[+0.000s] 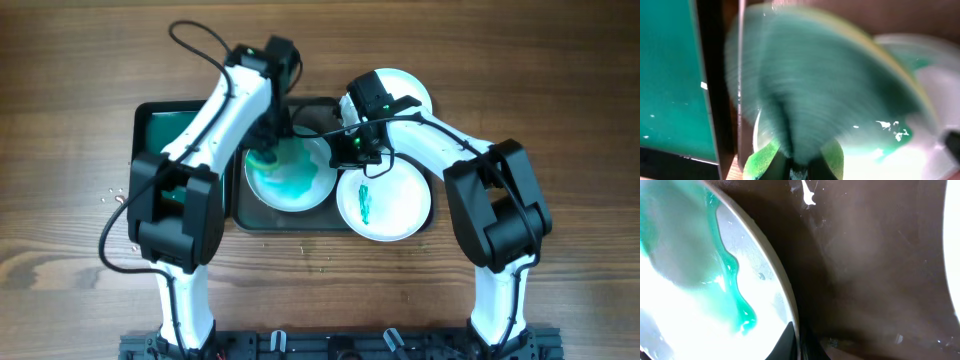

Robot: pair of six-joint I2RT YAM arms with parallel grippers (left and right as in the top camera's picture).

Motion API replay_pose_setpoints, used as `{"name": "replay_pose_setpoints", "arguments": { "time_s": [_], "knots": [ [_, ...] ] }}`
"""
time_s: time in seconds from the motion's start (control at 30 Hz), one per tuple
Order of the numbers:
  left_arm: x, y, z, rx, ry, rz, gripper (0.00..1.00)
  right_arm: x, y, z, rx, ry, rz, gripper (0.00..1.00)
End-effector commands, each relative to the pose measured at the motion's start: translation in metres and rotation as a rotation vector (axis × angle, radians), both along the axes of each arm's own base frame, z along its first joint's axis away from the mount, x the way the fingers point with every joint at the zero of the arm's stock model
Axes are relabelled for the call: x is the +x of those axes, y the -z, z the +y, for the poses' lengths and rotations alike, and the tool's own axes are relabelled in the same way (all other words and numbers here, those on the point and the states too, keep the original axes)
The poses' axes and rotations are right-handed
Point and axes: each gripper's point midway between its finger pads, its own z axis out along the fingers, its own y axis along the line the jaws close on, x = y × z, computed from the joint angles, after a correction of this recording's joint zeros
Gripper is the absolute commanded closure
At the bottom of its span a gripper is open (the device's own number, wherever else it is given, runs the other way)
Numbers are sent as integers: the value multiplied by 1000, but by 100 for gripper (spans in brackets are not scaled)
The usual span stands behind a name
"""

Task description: Clean dirty plates on tray and stack at the side

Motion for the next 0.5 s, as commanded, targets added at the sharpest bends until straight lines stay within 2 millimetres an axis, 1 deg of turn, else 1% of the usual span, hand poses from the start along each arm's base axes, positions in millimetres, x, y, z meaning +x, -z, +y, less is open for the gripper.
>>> {"name": "replay_pose_setpoints", "arguments": {
  "time_s": [0.0, 0.07, 0.1, 0.13, 0.17, 0.3, 0.4, 0.47],
  "knots": [
    [14, -48, 7, -107, -42, -69, 96, 5, 5, -9, -55, -3, -32, 96],
    [13, -61, 17, -118, -62, -74, 96, 8, 0, -8, -50, -3, -45, 96],
    [12, -64, 22, -117, -70, -73, 96, 10, -3, -8, -49, -2, -51, 96],
    [8, -71, 33, -114, -71, -68, 96, 14, -11, -8, -54, 0, -73, 96],
    [5, -74, 40, -112, -80, -63, 96, 16, -16, -8, -69, 2, -89, 96],
    [-3, -80, 62, -104, -131, -39, 96, 24, -38, -11, -177, 2, -171, 96],
    [-3, -80, 81, -102, -152, -32, 96, 28, -64, -9, -301, -6, -275, 96],
    [-2, -80, 91, -98, -166, -33, 96, 29, -77, -9, -376, -11, -330, 96]
  ]
}}
